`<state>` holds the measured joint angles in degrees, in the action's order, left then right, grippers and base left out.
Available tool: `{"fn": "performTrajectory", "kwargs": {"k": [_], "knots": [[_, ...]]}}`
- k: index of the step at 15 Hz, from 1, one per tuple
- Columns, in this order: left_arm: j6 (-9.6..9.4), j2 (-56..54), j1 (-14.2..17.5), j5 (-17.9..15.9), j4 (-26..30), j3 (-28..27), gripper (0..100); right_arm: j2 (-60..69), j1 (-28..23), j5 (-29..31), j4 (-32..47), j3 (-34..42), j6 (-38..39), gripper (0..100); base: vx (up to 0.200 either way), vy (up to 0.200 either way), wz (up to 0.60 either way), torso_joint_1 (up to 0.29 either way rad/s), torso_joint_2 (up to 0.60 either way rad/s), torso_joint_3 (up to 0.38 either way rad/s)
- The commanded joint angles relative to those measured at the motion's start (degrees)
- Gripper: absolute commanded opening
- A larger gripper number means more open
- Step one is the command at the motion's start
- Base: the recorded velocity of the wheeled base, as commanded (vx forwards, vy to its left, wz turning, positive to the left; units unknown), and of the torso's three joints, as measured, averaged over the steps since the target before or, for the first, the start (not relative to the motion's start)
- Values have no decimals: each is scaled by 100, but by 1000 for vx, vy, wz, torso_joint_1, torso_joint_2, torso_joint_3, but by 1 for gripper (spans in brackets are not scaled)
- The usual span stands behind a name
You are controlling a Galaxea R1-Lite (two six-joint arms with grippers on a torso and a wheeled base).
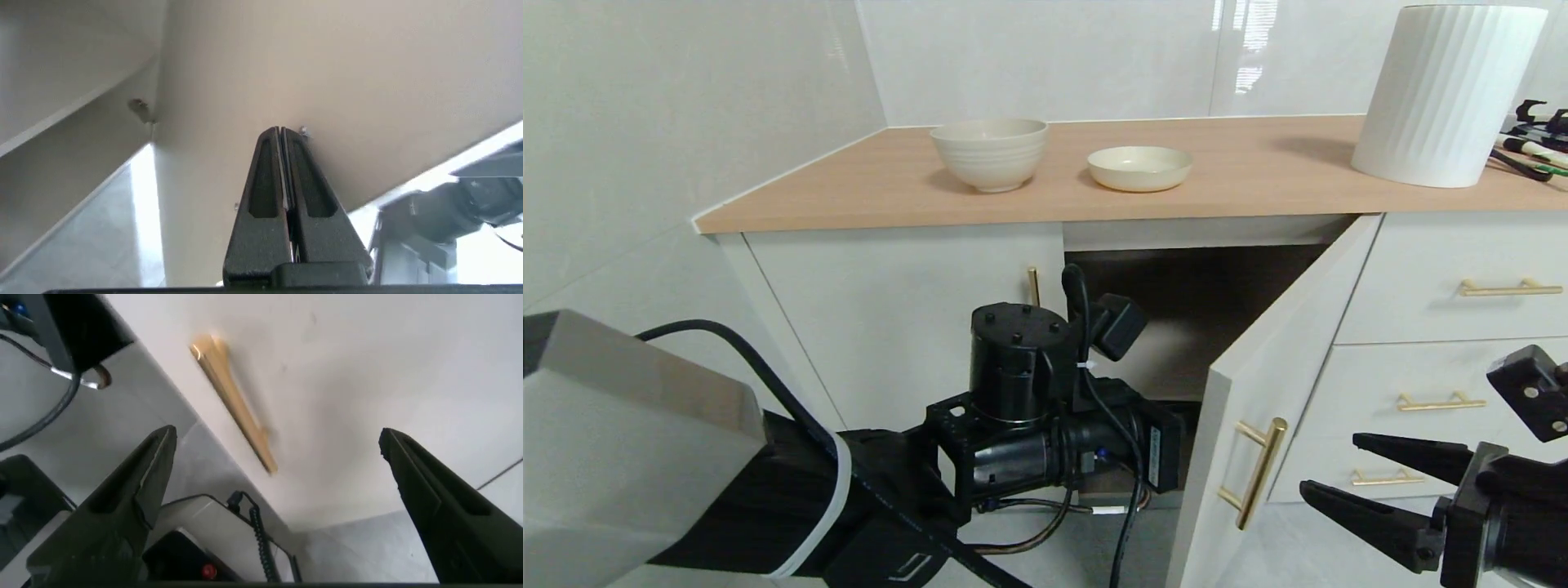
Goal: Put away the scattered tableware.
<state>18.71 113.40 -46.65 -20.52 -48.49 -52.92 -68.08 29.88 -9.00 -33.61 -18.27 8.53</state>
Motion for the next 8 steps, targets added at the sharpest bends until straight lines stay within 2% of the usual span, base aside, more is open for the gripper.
{"fn": "performTrajectory", "kwargs": {"k": [1, 5, 8], "knots": [[1, -19, -90, 39, 15, -61, 0, 146, 0, 3, -5, -18, -1, 100, 0, 0, 0, 0, 0, 0], [1, 25, -257, 153, 411, -324, 0, 559, 0, 3, 584, -264, -10, 100, 0, 0, 0, 0, 0, 0], [1, -55, -380, 329, 648, -439, 0, 990, 0, -6, 1533, -686, -10, 100, 0, 0, 0, 0, 0, 0]]}}
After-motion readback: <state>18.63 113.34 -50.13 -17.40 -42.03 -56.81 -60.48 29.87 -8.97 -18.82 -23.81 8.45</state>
